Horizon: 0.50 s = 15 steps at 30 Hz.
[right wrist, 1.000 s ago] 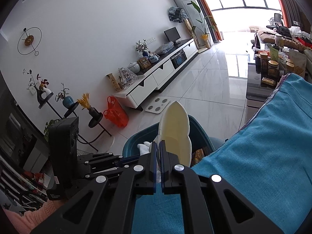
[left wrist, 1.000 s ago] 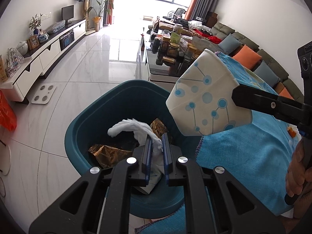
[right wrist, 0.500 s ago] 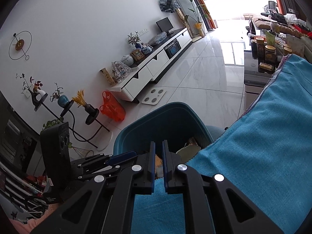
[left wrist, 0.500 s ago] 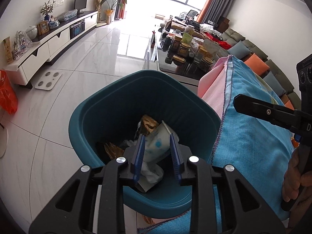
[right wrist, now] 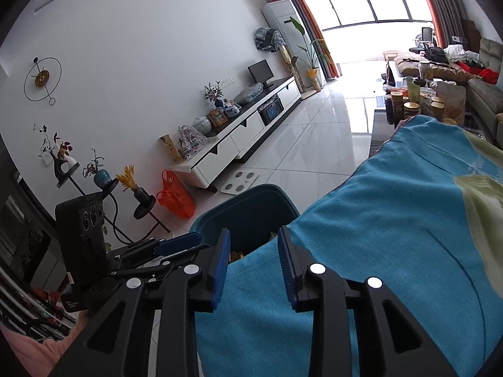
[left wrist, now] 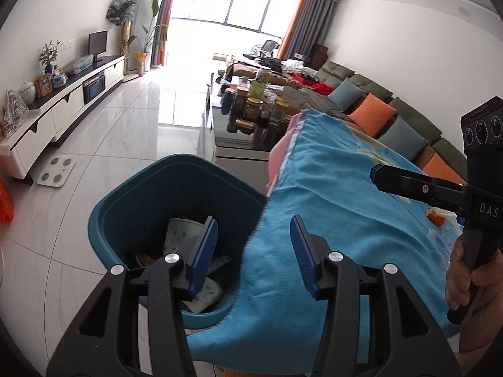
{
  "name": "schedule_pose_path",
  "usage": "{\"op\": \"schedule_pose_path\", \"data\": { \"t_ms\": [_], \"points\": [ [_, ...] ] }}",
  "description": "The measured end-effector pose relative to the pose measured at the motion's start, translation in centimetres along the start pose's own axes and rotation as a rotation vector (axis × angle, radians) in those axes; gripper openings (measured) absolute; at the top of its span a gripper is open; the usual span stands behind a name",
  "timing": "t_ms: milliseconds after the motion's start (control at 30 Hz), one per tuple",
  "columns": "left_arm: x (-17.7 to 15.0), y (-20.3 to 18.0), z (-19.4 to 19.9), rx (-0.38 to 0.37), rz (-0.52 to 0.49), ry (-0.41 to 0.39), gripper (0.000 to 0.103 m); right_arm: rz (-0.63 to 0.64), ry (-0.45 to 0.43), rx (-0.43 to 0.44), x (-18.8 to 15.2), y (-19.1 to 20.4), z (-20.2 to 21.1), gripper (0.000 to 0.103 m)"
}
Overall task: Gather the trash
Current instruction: 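Move both open tools back over the table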
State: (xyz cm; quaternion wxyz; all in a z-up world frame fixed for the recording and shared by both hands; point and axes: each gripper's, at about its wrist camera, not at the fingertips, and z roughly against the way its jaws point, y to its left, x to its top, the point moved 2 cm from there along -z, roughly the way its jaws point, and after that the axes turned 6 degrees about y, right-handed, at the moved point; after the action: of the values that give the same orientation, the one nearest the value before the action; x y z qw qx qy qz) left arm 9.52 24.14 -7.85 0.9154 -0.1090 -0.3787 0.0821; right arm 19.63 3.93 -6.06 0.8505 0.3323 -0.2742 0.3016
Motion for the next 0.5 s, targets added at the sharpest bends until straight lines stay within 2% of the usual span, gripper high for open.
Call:
{"op": "schedule_pose_path", "data": {
  "t_ms": [200,500],
  "points": [
    [-0.4,-6.5,0.0,-0.119,-0.124,0.005,0.051,-0.047,-0.077,-0.101,-3.1,-2.9,6.5,0.035],
    [-2.9,-18.1,-2.3,-0.316,-0.312,0.094,0.051,-0.202,-0.183,-0.313,-9.4,-8.9,16.6,0.036]
  ]
}}
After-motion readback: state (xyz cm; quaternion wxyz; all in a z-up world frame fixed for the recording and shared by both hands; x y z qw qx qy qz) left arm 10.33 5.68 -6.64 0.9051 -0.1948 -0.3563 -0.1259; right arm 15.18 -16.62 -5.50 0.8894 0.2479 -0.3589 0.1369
